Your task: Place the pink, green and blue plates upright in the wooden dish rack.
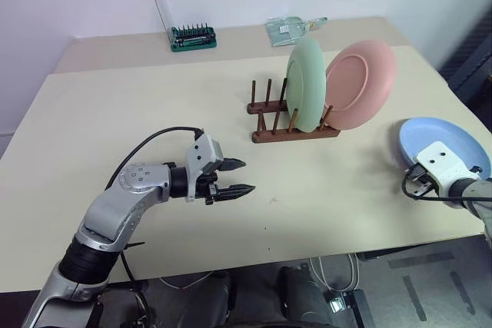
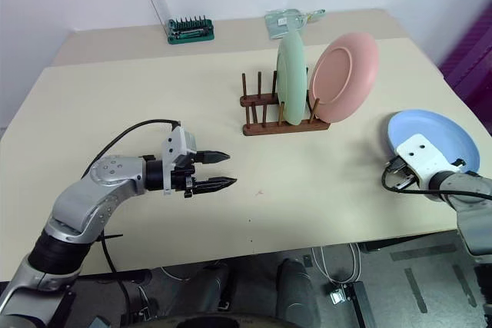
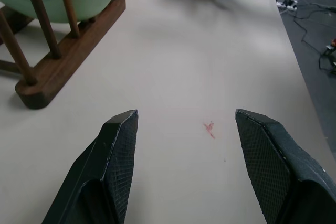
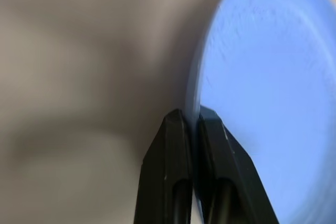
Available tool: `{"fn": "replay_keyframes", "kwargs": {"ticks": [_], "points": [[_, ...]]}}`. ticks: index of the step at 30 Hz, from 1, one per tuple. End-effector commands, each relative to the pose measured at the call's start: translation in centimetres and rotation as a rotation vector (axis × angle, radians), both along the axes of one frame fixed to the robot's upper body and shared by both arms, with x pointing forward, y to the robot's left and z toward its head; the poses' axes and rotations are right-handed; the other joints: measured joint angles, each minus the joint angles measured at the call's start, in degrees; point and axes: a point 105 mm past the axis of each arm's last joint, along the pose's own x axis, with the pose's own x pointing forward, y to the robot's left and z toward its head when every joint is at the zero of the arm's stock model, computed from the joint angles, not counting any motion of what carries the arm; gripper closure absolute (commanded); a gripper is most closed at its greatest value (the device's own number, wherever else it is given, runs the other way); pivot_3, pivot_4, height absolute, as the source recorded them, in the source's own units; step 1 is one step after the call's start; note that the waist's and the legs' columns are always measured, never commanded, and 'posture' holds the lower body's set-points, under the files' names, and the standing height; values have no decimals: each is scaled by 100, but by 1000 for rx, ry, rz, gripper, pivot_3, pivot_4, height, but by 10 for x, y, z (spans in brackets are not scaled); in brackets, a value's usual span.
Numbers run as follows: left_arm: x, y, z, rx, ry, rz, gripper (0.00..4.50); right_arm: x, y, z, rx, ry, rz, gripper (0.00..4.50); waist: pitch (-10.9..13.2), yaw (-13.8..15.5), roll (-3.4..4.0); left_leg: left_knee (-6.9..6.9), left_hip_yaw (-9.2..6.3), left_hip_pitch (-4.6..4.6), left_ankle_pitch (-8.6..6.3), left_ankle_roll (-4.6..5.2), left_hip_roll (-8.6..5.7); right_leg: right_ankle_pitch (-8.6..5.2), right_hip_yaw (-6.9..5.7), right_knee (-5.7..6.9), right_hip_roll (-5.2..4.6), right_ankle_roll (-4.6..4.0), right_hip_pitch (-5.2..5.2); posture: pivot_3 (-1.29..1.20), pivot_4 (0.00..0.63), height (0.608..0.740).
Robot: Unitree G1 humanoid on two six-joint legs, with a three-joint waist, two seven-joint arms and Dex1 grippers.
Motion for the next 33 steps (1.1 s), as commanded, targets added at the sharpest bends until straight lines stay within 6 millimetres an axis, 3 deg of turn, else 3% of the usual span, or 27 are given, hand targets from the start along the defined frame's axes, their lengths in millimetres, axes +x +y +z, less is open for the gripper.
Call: {"fn": "replay_keyframes", "kwargs": {"ticks": [1,4,5,6,7,9,10,12,14,18,19,22,27,30,33], "points": [[-1,2,13,-18,-47,0,1467,17,-2,46,-131,-157,24,4454,0,-9,0,0,1,0,0,0,-1,0,1,0,0,0,0,0,150,740],[2,5,13,-9,-51,12,1467,36,0,113,-232,-402,17,4454,8,-53,40,1,20,-1,0,0,-3,2,19,3,-1,4,-11,0,150,740],[2,6,13,-8,-51,13,1467,39,2,125,-248,-443,20,4454,7,-59,44,-1,24,0,0,0,-3,2,21,6,-1,4,-14,0,150,740],[3,7,13,-7,-52,15,1467,44,9,162,-269,-583,17,4454,8,-53,44,-7,24,-1,0,0,2,2,21,6,2,4,-18,0,150,740],[4,7,13,-4,-54,17,1467,46,22,199,-273,-721,39,4454,10,-62,46,-13,21,1,1,-1,6,2,18,6,5,4,-18,0,150,740],[5,8,13,-3,-56,21,1467,43,52,257,-257,-937,110,4454,26,-68,77,-12,30,-7,1,-2,7,2,21,5,7,4,-28,0,150,740],[5,8,13,-3,-56,22,1467,43,61,268,-245,-983,140,4454,26,-61,77,-18,33,-6,1,-2,7,2,24,6,5,4,-32,0,150,740],[8,11,13,-4,-63,44,1467,41,112,288,-16,-1054,348,4454,22,-46,50,-32,26,-6,2,-5,20,1,15,-5,15,3,-32,0,150,740],[13,17,13,-3,-67,74,1467,33,165,294,206,-1037,592,4454,19,-60,36,-36,19,-5,2,-6,26,1,10,-12,22,2,-28,0,150,740],[21,32,14,14,-77,135,1467,12,225,287,531,-910,871,4454,21,-12,33,-19,11,-9,1,-5,18,2,10,-7,15,2,-22,0,150,740],[24,41,13,25,-81,165,1467,5,246,283,689,-835,955,4454,22,-15,34,-15,6,-12,1,-5,15,2,8,-5,12,2,-22,0,150,740],[30,57,13,49,-90,216,1467,-8,282,273,988,-638,1085,4454,23,-36,37,-14,2,-13,1,-5,13,3,7,2,11,1,-28,0,150,740],[29,64,15,48,-93,235,1467,6,289,261,1215,-453,977,4454,23,-11,36,-11,-10,-13,1,-5,3,3,-2,3,4,0,-22,0,150,740],[26,64,14,45,-88,238,1467,29,283,242,1391,-287,824,4454,22,-32,37,-9,-11,-11,1,-5,-3,3,-1,5,0,0,-20,0,150,740],[23,62,13,42,-82,232,1467,43,276,227,1413,-237,734,4454,24,-65,40,-16,-9,-11,1,-5,1,3,-1,9,1,0,-28,0,150,740]]}}
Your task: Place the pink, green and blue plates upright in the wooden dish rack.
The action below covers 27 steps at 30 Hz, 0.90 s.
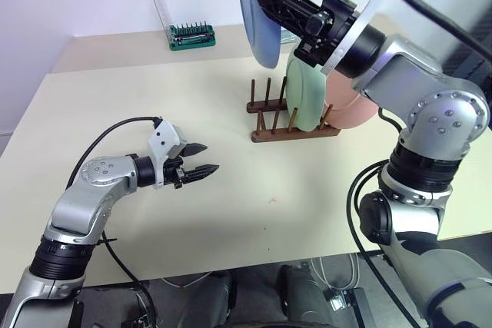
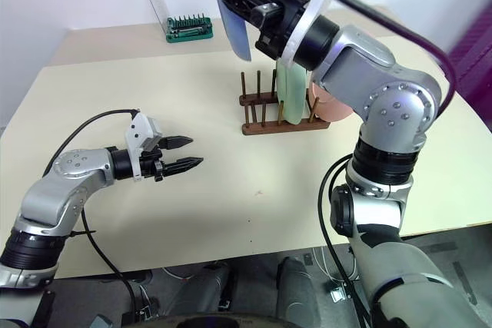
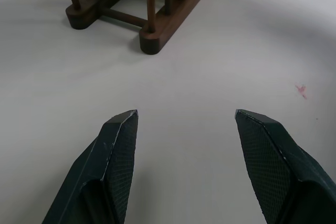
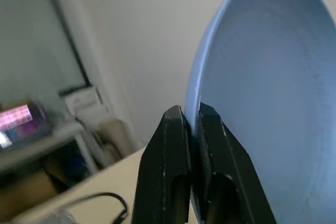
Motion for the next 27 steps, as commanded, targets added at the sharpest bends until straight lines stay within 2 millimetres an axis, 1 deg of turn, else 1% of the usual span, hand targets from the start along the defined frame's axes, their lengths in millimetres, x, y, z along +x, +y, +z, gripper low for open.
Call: {"fn": "replay_keyframes", "kwargs": {"ticks": [1,3,7,11,17,20,23,27], "points": [[-4,-3,12,-15,-49,-17,1467,6,-8,-4,35,65,-12,4454,1,-20,1,-3,0,-1,0,0,1,0,0,0,0,0,-3,0,150,740],[-6,-4,15,-34,-49,-24,1467,12,-11,-8,69,123,-1,4454,1,-65,3,-6,3,-2,0,0,2,0,0,1,0,0,-6,0,150,740],[-7,-7,19,-57,-55,-41,1467,18,-9,-15,103,212,7,4454,1,-124,3,-6,4,-1,0,0,3,0,0,2,0,0,-6,0,150,740],[-7,-7,18,-53,-52,-39,1467,22,-5,-25,98,265,9,4454,1,-136,4,-10,5,-1,0,0,5,0,0,2,1,0,-9,0,150,740],[-8,-8,16,-51,-48,-41,1467,25,-2,-34,86,300,-5,4454,1,-134,4,-9,7,-1,0,0,5,0,0,2,1,0,-9,0,150,740],[-9,-8,15,-49,-46,-41,1467,23,-2,-29,78,264,-7,4454,1,-136,4,-9,7,-1,0,0,5,0,0,2,1,0,-8,0,150,740],[-9,-8,16,-50,-46,-40,1467,13,1,-9,72,187,16,4454,1,-135,4,-9,7,-1,0,0,5,0,0,2,1,0,-9,0,150,740],[-10,-8,16,-49,-46,-40,1467,4,5,5,87,149,34,4454,2,-136,5,-10,7,-1,0,0,6,0,0,2,2,0,-11,0,150,740]]}}
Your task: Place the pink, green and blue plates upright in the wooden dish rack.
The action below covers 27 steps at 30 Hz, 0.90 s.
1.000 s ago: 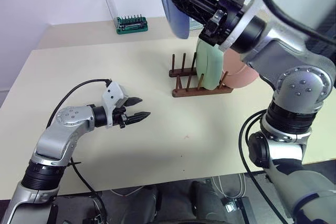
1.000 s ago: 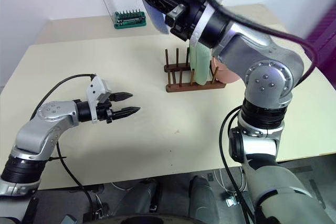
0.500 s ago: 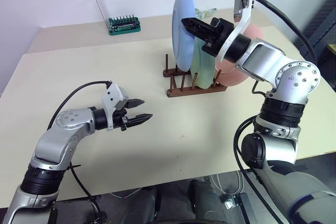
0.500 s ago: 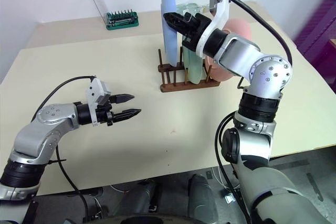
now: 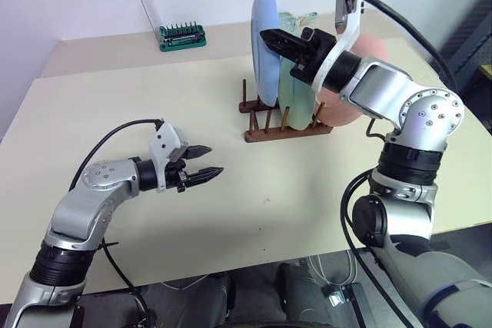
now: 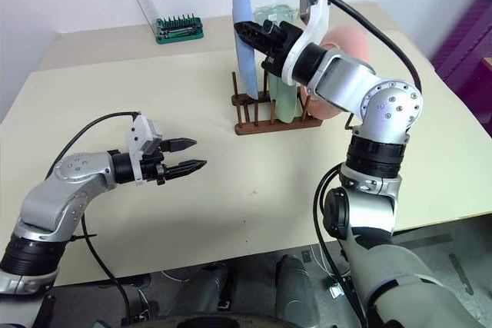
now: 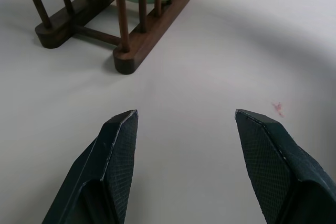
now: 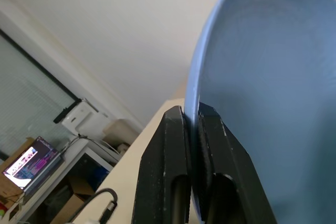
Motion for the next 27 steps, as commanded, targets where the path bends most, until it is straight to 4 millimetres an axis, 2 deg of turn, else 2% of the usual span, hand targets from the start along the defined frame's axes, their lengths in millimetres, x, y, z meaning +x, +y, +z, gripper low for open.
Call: {"fn": "replay_keyframes", "kwargs": {"ticks": [1,4,12,15,19,23,27], "points": [[-3,0,10,-5,-39,-6,1467,-19,7,30,31,-114,39,4454,0,3,0,-1,0,0,0,0,0,0,0,0,0,0,0,0,150,740],[-2,-1,10,-6,-38,-9,1467,-18,6,27,31,-99,31,4454,0,11,0,-1,1,0,0,0,0,0,0,-1,-1,0,1,0,150,740],[-1,-3,10,-8,-39,-16,1467,6,0,-25,-8,67,-14,4454,0,11,0,1,2,0,0,0,-1,0,0,0,-1,0,2,0,150,740],[-1,-3,10,-7,-39,-15,1467,11,-1,-36,-29,95,-28,4454,0,6,0,0,2,0,0,0,0,0,1,0,-1,0,0,0,150,740],[-2,-3,10,-8,-39,-10,1467,13,1,-32,-55,67,-35,3057,0,6,0,-1,3,0,0,0,0,0,1,-1,0,0,0,0,150,740],[-3,-3,9,-8,-37,-7,1467,8,3,-21,-136,-26,-60,1058,0,11,0,0,3,0,0,0,0,0,1,-1,-1,0,0,0,150,740],[-5,-4,9,-8,-37,-4,1467,-2,-3,-9,-278,-168,-100,1058,0,28,0,0,3,-3,0,1,-2,0,1,-1,-2,0,-2,0,150,740]]}}
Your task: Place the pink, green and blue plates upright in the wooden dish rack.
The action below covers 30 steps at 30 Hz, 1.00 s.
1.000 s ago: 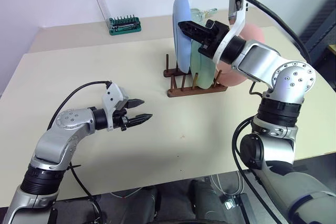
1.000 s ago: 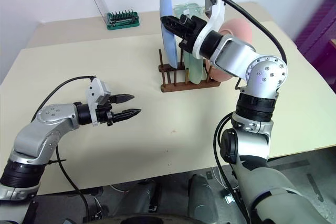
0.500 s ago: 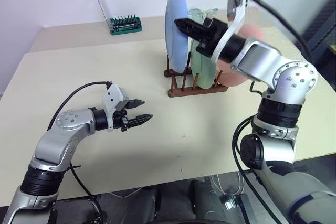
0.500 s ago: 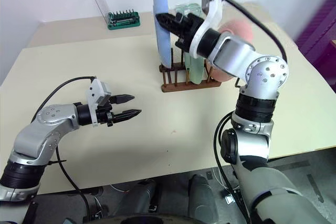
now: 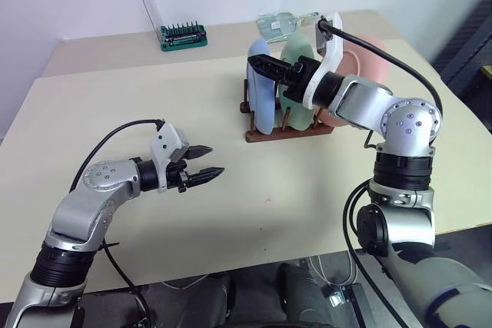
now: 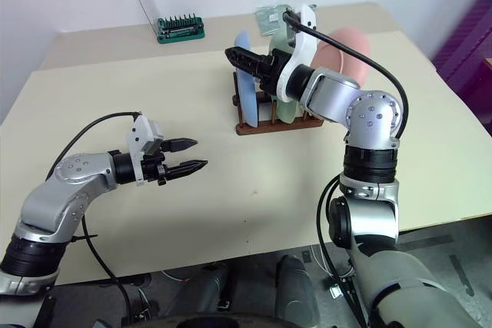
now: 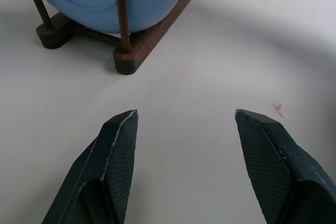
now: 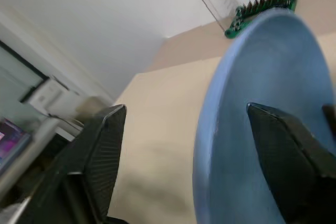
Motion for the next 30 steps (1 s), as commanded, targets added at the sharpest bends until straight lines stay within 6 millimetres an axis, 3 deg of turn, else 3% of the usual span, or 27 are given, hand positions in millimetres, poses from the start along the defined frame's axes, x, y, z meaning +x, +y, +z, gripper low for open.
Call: {"fn": "replay_keyframes", "kwargs": {"ticks": [1,5,8,10,15,18,21,26,30], "points": [[-4,-1,7,-8,-27,-4,1467,-21,-6,34,-132,-235,-5,1058,0,9,0,0,0,-1,0,0,-1,0,0,-2,0,0,0,0,150,740],[-4,1,7,-7,-22,-1,1467,-64,-49,45,-296,-455,-18,1058,-1,96,-5,0,-7,-8,-2,4,-2,-1,-9,-8,-1,1,2,0,150,740],[-2,1,6,-4,-20,-3,1467,-90,-74,37,-355,-516,-1,1058,0,138,-6,3,4,-2,-7,13,-2,-1,-9,-17,-3,2,12,0,150,740],[5,4,5,2,-30,16,1467,-104,-106,7,-489,-456,-47,1058,-1,187,-9,8,8,1,-8,14,1,-1,-8,-17,-3,2,18,0,150,740],[13,10,2,-4,-18,50,1467,-116,-158,-58,-736,-258,-140,1058,-1,150,-8,26,14,12,-11,20,0,-1,-7,-10,-4,4,35,0,150,740],[14,20,-8,30,5,47,1467,-105,-187,-75,-769,-219,-284,1058,-1,100,-8,23,26,19,-10,17,7,0,0,-6,1,5,32,0,150,740],[13,12,-7,24,7,15,1467,-89,-225,-80,-838,-181,-408,1785,-1,126,-9,24,32,21,-9,15,7,0,4,-3,1,5,31,0,150,740],[8,7,-4,-1,18,-17,1467,-49,-258,-57,-1042,-324,-531,4428,2,143,-7,25,32,15,-9,15,2,0,4,-7,-4,4,28,0,150,740],[0,2,-5,2,22,-39,1467,-26,-258,-43,-1101,-427,-510,4471,3,130,-6,17,32,15,-8,14,7,-1,3,-8,0,4,23,0,150,740]]}}
